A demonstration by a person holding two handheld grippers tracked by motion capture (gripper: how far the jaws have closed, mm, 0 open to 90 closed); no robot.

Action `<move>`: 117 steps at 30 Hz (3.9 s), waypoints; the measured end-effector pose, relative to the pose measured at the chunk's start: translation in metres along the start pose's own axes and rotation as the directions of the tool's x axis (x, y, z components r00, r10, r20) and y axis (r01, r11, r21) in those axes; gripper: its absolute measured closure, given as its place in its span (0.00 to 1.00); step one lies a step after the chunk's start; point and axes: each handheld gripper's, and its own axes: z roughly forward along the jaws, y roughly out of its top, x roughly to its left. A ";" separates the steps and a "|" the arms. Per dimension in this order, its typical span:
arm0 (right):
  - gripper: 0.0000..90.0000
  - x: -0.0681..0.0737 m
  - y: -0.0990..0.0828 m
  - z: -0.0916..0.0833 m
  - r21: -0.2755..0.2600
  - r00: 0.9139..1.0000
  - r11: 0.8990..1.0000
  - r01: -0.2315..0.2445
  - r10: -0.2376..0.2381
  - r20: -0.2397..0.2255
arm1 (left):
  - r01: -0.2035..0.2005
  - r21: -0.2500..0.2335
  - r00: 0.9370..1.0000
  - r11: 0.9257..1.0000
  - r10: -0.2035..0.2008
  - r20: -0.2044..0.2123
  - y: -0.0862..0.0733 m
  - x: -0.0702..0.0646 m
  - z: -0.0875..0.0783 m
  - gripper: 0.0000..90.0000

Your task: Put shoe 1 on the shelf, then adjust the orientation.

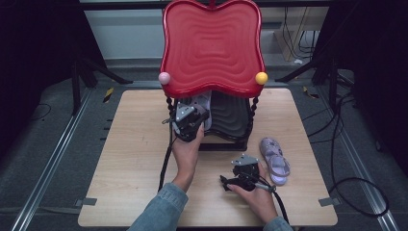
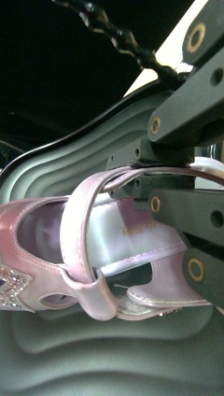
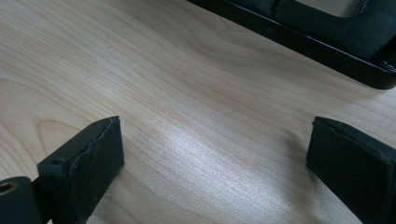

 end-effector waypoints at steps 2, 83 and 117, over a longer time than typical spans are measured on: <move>0.05 0.000 0.000 0.000 0.000 1.000 1.000 0.000 0.000 0.000 | -0.001 0.002 1.000 1.000 0.001 -0.002 0.000 0.001 0.000 0.96; 0.05 0.000 0.000 -0.001 0.004 1.000 1.000 0.006 -0.006 -0.009 | -0.012 0.044 0.999 0.999 0.014 -0.043 0.008 -0.024 0.011 0.57; 0.29 -0.004 0.021 -0.045 -0.025 0.999 0.999 0.031 -0.030 0.018 | -0.124 0.200 0.992 0.972 0.118 0.040 -0.043 0.013 -0.098 0.15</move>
